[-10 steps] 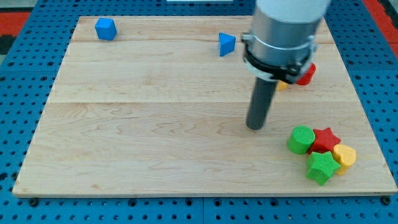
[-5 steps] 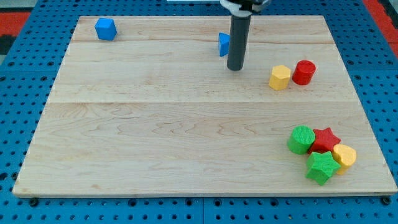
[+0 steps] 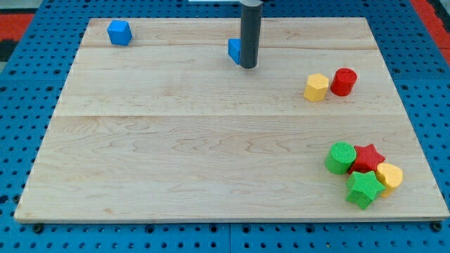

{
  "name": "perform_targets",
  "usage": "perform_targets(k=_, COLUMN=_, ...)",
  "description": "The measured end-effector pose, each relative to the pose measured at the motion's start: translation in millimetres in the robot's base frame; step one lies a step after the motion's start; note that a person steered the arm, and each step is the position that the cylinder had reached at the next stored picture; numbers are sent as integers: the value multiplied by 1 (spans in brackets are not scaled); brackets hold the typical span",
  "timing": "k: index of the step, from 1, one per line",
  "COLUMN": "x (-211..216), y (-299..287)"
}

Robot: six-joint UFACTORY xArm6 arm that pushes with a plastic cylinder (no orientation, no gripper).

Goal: Push the triangle left beside the green circle

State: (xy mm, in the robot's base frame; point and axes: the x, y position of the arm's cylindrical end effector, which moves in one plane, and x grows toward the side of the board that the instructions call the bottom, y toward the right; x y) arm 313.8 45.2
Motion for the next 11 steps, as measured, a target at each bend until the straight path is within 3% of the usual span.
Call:
perform_targets(k=1, x=-24, y=20)
perform_targets(k=2, x=-47, y=-23)
perform_targets(k=3, x=-10, y=-84)
perform_targets(k=5, x=-19, y=-140)
perform_targets(k=6, x=9, y=-170)
perform_targets(k=8, x=68, y=-138)
perform_targets(k=10, x=94, y=-36)
perform_targets(k=11, x=91, y=-24)
